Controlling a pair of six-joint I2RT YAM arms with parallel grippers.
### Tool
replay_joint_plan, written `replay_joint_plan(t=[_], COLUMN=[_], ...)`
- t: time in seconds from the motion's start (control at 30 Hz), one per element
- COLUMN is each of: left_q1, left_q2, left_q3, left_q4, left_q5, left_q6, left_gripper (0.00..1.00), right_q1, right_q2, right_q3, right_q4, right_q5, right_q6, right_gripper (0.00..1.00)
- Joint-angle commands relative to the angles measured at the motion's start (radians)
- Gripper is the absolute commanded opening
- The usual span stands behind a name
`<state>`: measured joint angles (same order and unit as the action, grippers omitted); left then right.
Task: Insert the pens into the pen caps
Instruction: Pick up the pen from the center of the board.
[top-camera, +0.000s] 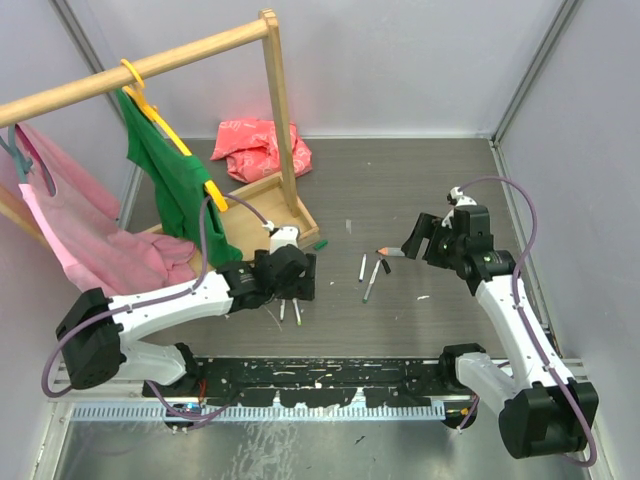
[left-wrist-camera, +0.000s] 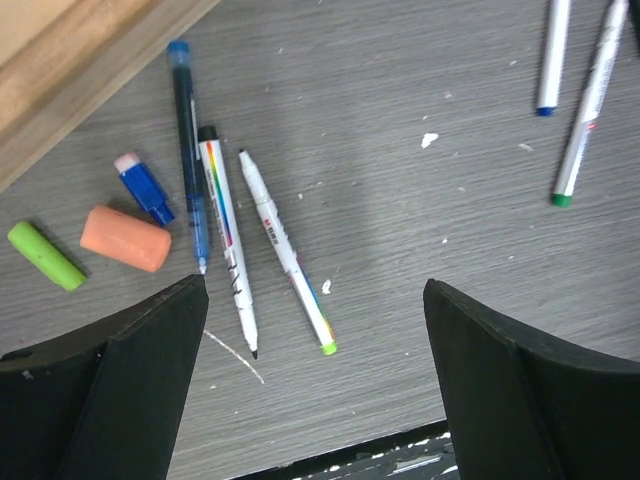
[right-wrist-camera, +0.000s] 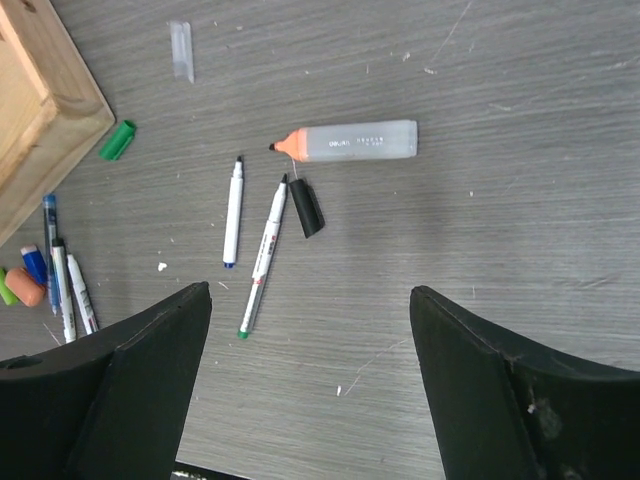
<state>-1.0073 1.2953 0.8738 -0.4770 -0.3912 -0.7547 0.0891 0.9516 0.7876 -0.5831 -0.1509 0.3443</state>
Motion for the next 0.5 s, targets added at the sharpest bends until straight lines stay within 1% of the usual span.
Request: replay_joint_plan(t=[0.0,0.17,0.3,0.47], left_q1=[-0.004,-0.002,0.004,0.027], left_q2=[0.026,0.025,0.03,0.032], left_q3=[0.022,-0.007,-0.019,-0.038], left_q4=[-0.032,-0.042,-0.078,-0.086], left_q5=[-0.037,-0.048,-0.065,-0.071], left_q6=[-0.086,-0.123,-0.152,-0.151], left_gripper=[0.89,0.88,0.79,0.73], right_q1=[-0.003,-0.002,-0.003,-0.003], right_q2=[0.002,0.013,0.034,0.058], right_q3=[-0.008,-0.012,-0.02,-0.018], right_q4=[0.031,0.041,0.064,0.078], right_q5=[-0.021,-0.025,-0.046,-0.065], right_q6=[0.014,0.016,0.023,0.028], right_gripper=[0.85,0.84,0.85,0.81])
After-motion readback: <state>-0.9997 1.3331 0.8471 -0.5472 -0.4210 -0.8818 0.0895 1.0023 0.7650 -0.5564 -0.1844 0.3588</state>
